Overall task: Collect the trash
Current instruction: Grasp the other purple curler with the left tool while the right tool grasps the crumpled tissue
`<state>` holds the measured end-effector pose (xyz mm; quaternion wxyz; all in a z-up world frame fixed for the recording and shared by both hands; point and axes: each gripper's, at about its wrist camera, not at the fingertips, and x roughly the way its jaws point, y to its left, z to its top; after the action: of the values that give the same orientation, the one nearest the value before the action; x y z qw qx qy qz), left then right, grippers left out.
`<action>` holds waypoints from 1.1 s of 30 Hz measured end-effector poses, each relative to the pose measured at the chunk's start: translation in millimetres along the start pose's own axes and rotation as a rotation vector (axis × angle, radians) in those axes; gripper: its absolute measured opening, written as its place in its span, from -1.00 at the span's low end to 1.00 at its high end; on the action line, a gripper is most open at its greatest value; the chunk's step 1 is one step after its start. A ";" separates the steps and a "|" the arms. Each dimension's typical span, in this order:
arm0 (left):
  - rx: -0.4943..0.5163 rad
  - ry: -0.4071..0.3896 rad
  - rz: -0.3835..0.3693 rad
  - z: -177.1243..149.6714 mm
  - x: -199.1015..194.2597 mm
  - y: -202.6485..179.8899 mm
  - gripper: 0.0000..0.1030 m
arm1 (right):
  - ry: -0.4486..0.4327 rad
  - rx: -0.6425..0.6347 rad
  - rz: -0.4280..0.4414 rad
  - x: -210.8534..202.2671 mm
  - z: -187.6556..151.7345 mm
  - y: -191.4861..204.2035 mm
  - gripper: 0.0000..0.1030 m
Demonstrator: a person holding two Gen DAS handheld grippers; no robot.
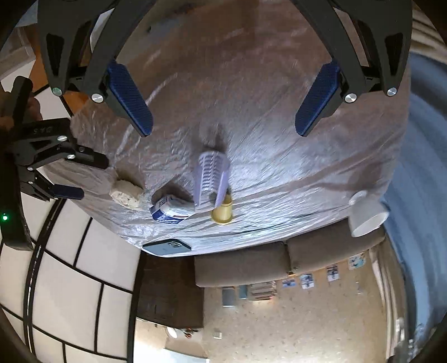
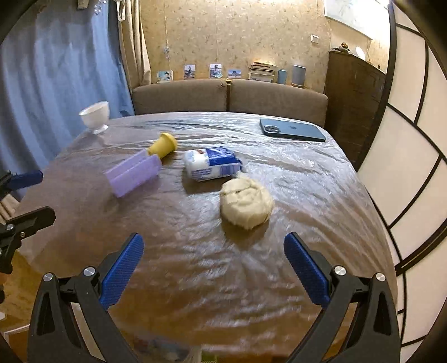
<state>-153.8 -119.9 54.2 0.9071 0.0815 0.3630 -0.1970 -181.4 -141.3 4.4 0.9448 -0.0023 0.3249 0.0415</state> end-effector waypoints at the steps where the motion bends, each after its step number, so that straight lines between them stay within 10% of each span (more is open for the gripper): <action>1: 0.007 0.009 -0.011 3.8 6.0 -1.2 0.98 | 0.003 -0.002 -0.001 6.7 3.5 -0.9 0.92; 22: 0.031 0.141 -0.053 39.7 92.6 -8.6 0.98 | 0.087 0.095 0.055 72.4 34.0 -25.7 0.66; 33: 0.035 0.153 -0.061 46.1 102.8 -8.9 0.51 | 0.094 0.111 0.049 76.9 36.8 -28.4 0.45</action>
<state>-60.9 -172.1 16.5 0.8688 0.1010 0.4300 -0.2240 -96.1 -162.6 -14.4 0.9259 0.0562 0.3706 0.0466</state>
